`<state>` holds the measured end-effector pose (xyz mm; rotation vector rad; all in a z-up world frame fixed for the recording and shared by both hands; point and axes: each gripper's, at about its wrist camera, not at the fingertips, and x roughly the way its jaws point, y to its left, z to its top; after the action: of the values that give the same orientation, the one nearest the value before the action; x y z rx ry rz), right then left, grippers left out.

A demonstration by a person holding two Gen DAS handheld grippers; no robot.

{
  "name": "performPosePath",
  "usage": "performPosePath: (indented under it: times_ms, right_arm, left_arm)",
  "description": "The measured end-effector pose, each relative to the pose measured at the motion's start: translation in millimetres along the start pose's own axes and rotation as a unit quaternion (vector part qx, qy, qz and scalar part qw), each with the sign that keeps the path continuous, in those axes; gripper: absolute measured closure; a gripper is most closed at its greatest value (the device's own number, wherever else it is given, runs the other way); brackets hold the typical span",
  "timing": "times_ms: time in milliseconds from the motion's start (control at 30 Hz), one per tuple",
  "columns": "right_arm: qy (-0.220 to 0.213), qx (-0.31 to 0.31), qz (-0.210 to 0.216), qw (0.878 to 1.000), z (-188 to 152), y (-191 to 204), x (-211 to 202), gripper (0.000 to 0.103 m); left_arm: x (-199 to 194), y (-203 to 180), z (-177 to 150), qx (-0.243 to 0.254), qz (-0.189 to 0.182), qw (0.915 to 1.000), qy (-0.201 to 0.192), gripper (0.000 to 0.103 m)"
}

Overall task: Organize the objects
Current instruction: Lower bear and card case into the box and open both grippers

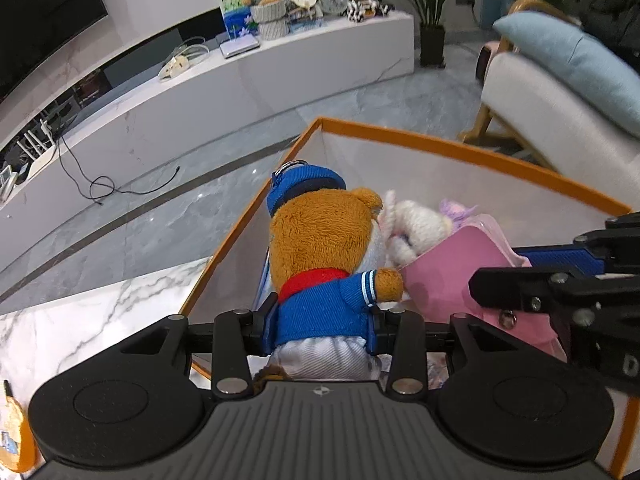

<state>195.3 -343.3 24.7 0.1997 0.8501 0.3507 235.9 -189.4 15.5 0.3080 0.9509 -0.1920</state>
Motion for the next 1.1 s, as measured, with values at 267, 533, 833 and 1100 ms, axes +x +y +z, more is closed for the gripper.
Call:
performPosePath:
  times_ms: [267, 533, 833, 1100]
  right_arm:
    - [0.022, 0.013, 0.018, 1.0, 3, -3, 13, 0.085]
    - [0.054, 0.018, 0.026, 0.998, -3, -6, 28, 0.084]
    - [0.063, 0.028, 0.03, 0.997, -4, -10, 32, 0.084]
    - [0.054, 0.041, 0.02, 0.997, -2, -13, 26, 0.073]
  left_arm:
    - [12, 2, -5, 0.003, 0.009, 0.9997, 0.024, 0.057]
    - [21, 5, -15, 0.007, 0.011, 0.9994, 0.033, 0.056]
    - [23, 1, -14, 0.023, 0.02, 0.9989, 0.036, 0.052]
    - [24, -6, -17, 0.044, 0.026, 0.998, 0.039, 0.044]
